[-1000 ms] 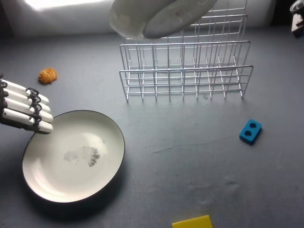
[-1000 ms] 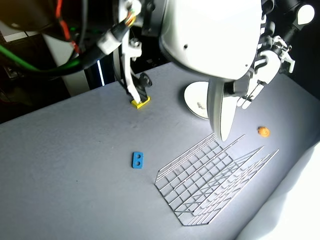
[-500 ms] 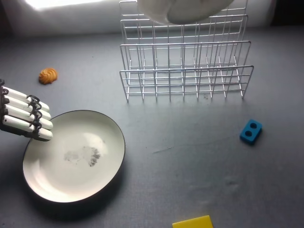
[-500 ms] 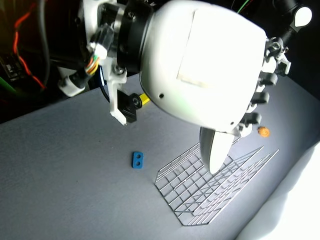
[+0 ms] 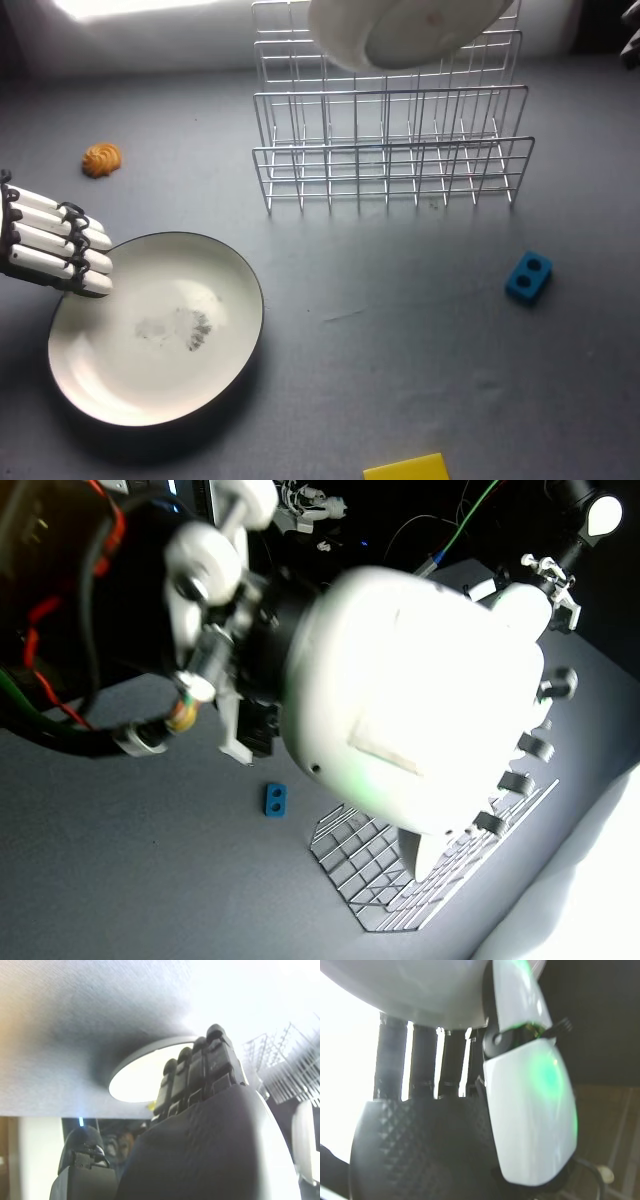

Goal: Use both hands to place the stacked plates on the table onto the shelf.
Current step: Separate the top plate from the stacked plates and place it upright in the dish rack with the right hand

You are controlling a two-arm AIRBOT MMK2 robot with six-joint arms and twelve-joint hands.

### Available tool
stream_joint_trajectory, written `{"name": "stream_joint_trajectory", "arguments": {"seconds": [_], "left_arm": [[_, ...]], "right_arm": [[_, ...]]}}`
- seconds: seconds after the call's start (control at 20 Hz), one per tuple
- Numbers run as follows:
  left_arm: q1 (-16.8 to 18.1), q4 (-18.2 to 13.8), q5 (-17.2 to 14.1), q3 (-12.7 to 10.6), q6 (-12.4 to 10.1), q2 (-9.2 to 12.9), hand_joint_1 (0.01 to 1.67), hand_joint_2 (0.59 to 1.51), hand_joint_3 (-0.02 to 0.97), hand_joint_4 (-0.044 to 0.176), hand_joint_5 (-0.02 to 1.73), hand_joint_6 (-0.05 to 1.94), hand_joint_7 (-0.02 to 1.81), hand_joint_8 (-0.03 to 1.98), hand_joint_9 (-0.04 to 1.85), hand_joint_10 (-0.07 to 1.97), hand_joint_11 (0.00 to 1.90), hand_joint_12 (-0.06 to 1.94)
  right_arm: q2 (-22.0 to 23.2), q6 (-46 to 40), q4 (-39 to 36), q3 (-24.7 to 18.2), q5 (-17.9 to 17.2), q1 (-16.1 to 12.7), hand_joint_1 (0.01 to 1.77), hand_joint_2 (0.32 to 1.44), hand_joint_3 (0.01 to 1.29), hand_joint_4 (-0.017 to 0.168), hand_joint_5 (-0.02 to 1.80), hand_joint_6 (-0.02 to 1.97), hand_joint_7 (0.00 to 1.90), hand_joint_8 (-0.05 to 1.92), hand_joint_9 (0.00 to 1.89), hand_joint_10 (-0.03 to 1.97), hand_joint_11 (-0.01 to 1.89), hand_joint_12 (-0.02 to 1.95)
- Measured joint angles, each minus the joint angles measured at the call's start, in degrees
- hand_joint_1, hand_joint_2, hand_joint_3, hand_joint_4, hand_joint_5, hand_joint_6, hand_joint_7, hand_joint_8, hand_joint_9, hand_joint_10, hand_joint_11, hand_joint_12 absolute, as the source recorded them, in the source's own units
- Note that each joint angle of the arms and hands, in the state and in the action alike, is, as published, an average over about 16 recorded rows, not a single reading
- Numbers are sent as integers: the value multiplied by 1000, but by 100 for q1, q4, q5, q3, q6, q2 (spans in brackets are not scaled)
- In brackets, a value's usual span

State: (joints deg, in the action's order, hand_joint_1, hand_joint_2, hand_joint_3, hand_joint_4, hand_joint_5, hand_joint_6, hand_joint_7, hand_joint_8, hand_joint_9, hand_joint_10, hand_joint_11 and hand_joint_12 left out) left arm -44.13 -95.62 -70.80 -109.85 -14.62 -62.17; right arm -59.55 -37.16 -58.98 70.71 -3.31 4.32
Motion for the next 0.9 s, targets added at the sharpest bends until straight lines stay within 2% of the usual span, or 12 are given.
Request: {"name": "stream_joint_trajectory", "arguments": {"seconds": [0.45, 0.9], "left_arm": [[-145, 48, 88, 2, 51, -45, 13, 1084, 17, 1, 19, 6, -3, -12, 9, -7, 15, 11], [-366, 144, 188, 49, 102, -63, 13, 1083, 16, 0, 19, 7, -14, -20, 24, 21, 15, 10]], "right_arm": [[-621, -79, 83, 694, -72, 390, 1365, 997, 14, -8, 919, 921, 1134, 692, 1067, 952, 954, 1026], [-1021, 20, 362, 1218, -156, 908, 1379, 1007, 13, -7, 928, 928, 1123, 690, 1074, 926, 975, 1003]]}}
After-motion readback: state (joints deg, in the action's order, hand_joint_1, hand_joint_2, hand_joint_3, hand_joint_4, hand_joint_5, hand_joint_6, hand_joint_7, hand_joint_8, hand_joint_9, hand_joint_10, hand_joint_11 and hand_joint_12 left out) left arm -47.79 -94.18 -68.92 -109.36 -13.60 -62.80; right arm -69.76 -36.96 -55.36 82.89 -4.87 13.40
